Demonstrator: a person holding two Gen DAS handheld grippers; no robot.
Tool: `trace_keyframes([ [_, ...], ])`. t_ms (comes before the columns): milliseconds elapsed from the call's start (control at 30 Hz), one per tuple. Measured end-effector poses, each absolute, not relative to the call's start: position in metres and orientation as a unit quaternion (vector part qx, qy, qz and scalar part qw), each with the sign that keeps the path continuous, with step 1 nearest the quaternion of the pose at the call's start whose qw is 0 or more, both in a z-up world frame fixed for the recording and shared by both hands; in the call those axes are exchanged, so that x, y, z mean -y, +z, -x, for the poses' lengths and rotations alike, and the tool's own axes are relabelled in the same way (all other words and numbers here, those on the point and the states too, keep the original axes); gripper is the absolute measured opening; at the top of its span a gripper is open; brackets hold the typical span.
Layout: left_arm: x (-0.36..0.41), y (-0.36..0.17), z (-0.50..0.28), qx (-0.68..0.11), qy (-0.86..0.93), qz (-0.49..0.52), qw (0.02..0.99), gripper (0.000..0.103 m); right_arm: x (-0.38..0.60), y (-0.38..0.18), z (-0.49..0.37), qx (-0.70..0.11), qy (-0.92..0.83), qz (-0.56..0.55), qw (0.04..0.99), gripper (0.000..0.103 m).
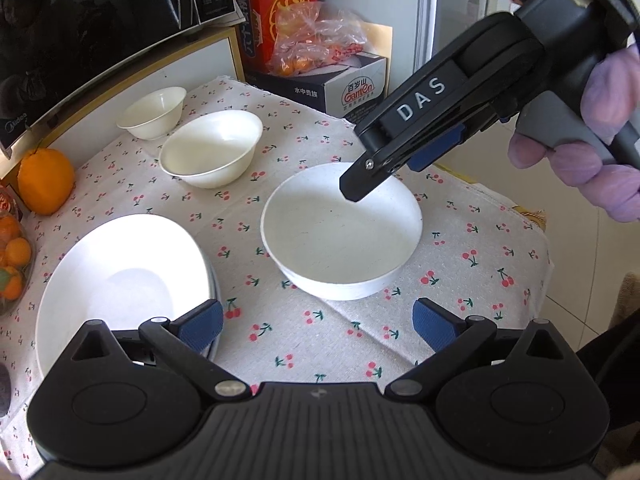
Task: Organize plates and bowls
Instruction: 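Move the right tool to the cream bowl on the cloth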
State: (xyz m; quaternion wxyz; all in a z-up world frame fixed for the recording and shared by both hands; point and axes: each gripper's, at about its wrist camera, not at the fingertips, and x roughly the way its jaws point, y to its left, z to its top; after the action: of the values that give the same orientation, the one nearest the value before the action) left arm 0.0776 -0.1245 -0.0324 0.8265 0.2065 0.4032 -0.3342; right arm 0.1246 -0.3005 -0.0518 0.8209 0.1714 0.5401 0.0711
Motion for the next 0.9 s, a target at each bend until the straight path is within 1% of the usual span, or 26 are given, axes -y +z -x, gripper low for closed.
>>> trace_keyframes([
  [367, 0.104, -0.003, -0.1, -0.372, -0.296, -0.14, 0.869, 0.102, 0.307, -0.037, -0.132, -0.491, 0.047, -0.206, 0.845, 0.076],
  [500, 0.098, -0.006, -0.117, -0.386, -0.252, -0.104, 0.881, 0.102, 0.307, -0.034, -0.137, -0.471, 0.039, -0.213, 0.855, 0.082],
  [633, 0.089, -0.005, -0.137, -0.414, -0.208, -0.049, 0.885, 0.1, 0.306, -0.032, -0.142, -0.457, 0.035, -0.225, 0.86, 0.083],
  [733, 0.083, -0.005, -0.15, -0.434, -0.19, -0.004, 0.881, 0.1, 0.306, -0.032, -0.147, -0.449, 0.032, -0.235, 0.861, 0.085],
  [900, 0.078, -0.009, -0.169, -0.445, -0.157, 0.017, 0.882, 0.098, 0.306, -0.037, -0.157, -0.445, 0.022, -0.254, 0.858, 0.085],
])
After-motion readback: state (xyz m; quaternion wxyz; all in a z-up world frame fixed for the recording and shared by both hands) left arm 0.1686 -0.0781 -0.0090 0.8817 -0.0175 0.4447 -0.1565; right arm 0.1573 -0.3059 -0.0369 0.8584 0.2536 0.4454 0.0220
